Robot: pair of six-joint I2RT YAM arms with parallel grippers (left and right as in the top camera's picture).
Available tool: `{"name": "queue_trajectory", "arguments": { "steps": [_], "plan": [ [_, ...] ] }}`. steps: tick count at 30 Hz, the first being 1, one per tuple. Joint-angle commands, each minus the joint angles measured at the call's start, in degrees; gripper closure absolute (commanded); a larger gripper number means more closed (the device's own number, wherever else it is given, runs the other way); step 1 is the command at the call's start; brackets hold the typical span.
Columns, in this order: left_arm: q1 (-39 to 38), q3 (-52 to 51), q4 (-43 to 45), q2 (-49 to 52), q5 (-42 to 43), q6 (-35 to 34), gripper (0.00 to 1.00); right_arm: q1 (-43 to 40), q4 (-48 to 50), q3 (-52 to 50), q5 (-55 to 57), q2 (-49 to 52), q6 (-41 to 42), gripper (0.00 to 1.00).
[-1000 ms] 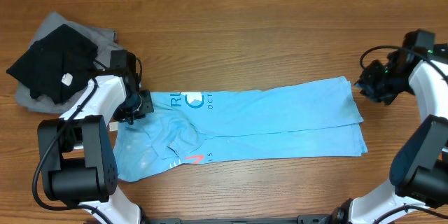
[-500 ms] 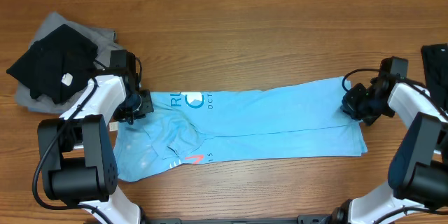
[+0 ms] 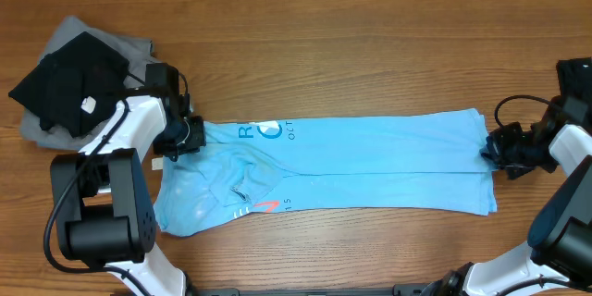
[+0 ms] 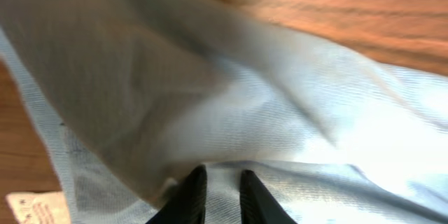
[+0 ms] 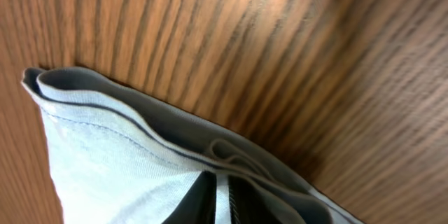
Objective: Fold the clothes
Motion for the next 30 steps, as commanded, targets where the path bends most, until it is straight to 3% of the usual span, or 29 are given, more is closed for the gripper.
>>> {"name": "queue_trajectory", "arguments": {
  "steps": [1,8,14,16,19,21,25,30],
  "plan": [
    [0.1,5.9,-1.9,1.7,5.1,2.6,0.74,-0.6,-2.0,5.0,0.5,-0.2,-2.6,0.87],
    [0.1,22.1,-13.7,1.7,10.8,2.9,0.63,1.4,-10.5,14.9,-4.5,-6.9,-7.1,0.81],
    [0.0,28.6,-20.6,1.7,15.4,2.9,0.58,10.9,-12.4,14.4,-8.5,-8.7,-11.2,0.82],
    [0.0,28.5,-23.4,1.7,18.4,3.9,0.59,15.7,-12.0,13.1,-7.9,-8.3,-13.4,0.81],
    [-0.9,27.5,-27.3,1.7,15.0,5.3,0.67,22.3,-12.0,12.2,-4.1,-7.0,-13.6,0.81],
    [-1.6,25.5,-28.6,1.7,13.6,5.4,0.78,26.2,-12.0,11.9,-5.6,-5.8,-16.5,0.82],
    [-3.3,19.6,-29.8,1.7,14.1,5.9,0.75,33.2,-15.0,11.8,-9.9,-4.6,-25.2,0.77],
    [-6.0,10.8,-28.8,1.7,17.2,5.9,0.73,36.7,-15.1,11.8,0.8,-4.6,-17.5,0.72]
  ]
}}
